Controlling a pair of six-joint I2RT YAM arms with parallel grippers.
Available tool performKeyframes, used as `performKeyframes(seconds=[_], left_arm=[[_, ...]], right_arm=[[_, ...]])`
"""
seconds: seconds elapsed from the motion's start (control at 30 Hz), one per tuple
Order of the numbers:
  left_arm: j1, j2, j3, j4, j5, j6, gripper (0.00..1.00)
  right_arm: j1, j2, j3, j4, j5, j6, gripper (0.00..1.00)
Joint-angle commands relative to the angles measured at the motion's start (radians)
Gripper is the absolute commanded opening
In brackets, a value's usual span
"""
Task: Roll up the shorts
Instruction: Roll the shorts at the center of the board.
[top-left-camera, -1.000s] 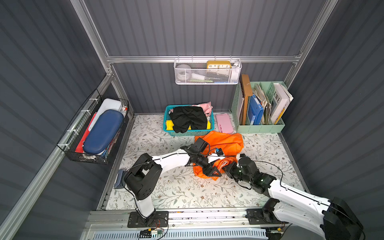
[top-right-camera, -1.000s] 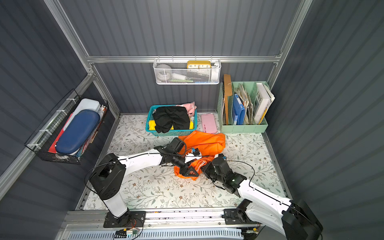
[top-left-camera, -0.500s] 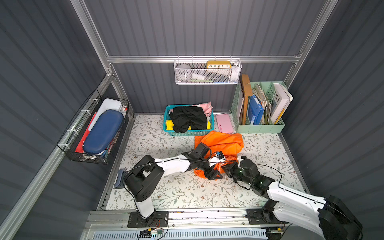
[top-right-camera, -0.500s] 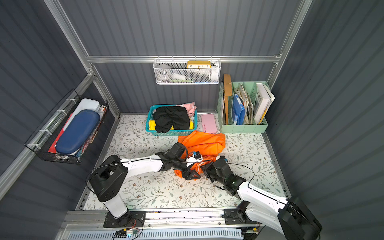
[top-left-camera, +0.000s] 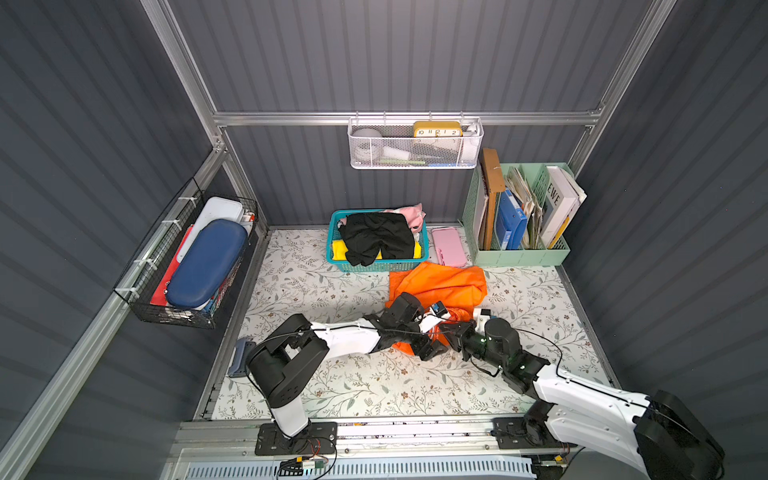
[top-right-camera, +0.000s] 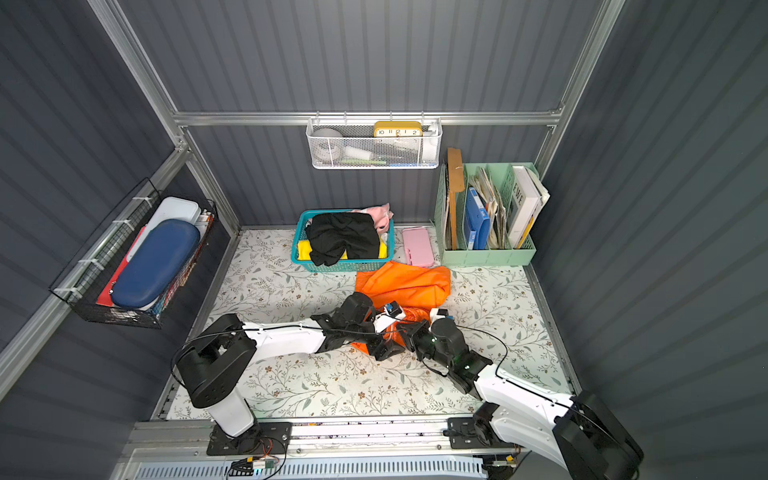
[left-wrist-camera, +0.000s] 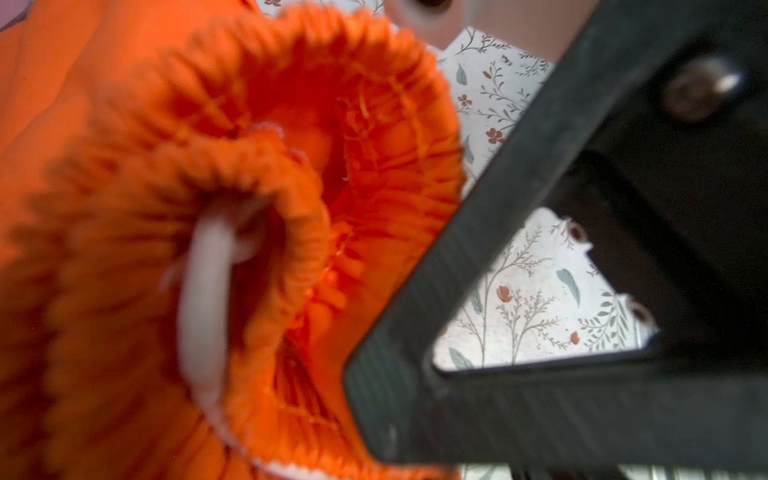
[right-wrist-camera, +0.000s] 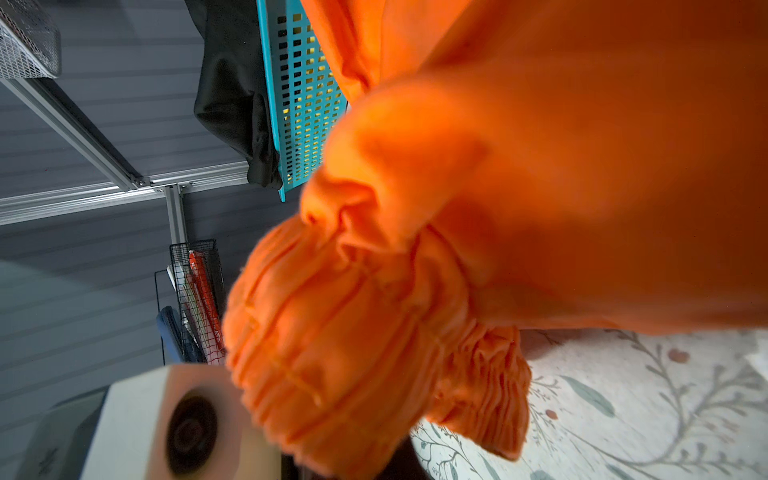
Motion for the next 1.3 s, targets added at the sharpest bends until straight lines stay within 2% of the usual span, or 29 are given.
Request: performKeyframes(seconds=[0.0,0.07,0.13,0.17,0.2,0.27,0.3,0.4,0.47,0.53,0.67,0.83,0.97,1.07,1.2,1.27], left_arm=[[-0.006,0.027,-0.018,0.019,-0.086,-0.017,0.84],[-0.005,0.039,-0.023,0.019,-0.1,-0.018,0.78],[-0.006,0.047,-0.023,0.007,-0.102,-0.029,0.55],[-0.006,0.047,-0.026,0.001,-0.1,-0.036,0.38],[-0.005,0.044,-0.029,-0.002,-0.088,-0.037,0.29],[-0.005,0.034,-0.028,-0.009,-0.05,-0.036,0.19],[-0.005,0.028,-0.022,-0.018,-0.048,-0.026,0.16],[0.002,0.01,0.019,-0.104,-0.028,0.021,0.09],[0.018,-0.001,0.057,-0.175,0.003,0.054,0.04],[0.033,-0.004,0.094,-0.237,0.051,0.088,0.02],[0.075,0.023,0.203,-0.422,0.179,0.178,0.02],[0.092,0.148,0.467,-0.792,0.326,0.354,0.06],[0.096,0.303,0.69,-1.102,0.392,0.492,0.07],[0.096,0.382,0.784,-1.243,0.439,0.55,0.08],[0.102,0.459,0.819,-1.358,0.494,0.609,0.09],[0.105,0.488,0.803,-1.353,0.546,0.61,0.1]], right_arm=[[-0.009,-0.03,-0.01,0.065,-0.014,0.025,0.0],[-0.014,-0.042,-0.014,0.065,-0.015,0.03,0.0],[-0.019,-0.057,-0.016,0.049,-0.016,0.025,0.0],[-0.022,-0.065,-0.014,0.034,-0.021,0.016,0.0],[-0.024,-0.071,-0.011,0.016,-0.026,0.005,0.0],[-0.03,-0.084,0.001,-0.025,-0.039,-0.027,0.0],[-0.033,-0.092,0.003,-0.043,-0.039,-0.046,0.05],[-0.039,-0.149,0.03,-0.188,-0.023,-0.131,0.35],[-0.042,-0.214,0.054,-0.311,0.008,-0.221,0.46],[-0.047,-0.281,0.083,-0.432,0.039,-0.314,0.52],[-0.047,-0.428,0.156,-0.683,0.129,-0.555,0.55],[-0.047,-0.548,0.238,-0.843,0.204,-0.869,0.56],[-0.047,-0.509,0.322,-0.904,0.171,-1.145,0.57],[-0.046,-0.431,0.4,-1.002,0.16,-1.382,0.58],[-0.046,-0.375,0.455,-1.069,0.123,-1.66,0.6],[-0.046,-0.378,0.453,-1.081,0.048,-1.825,0.6]])
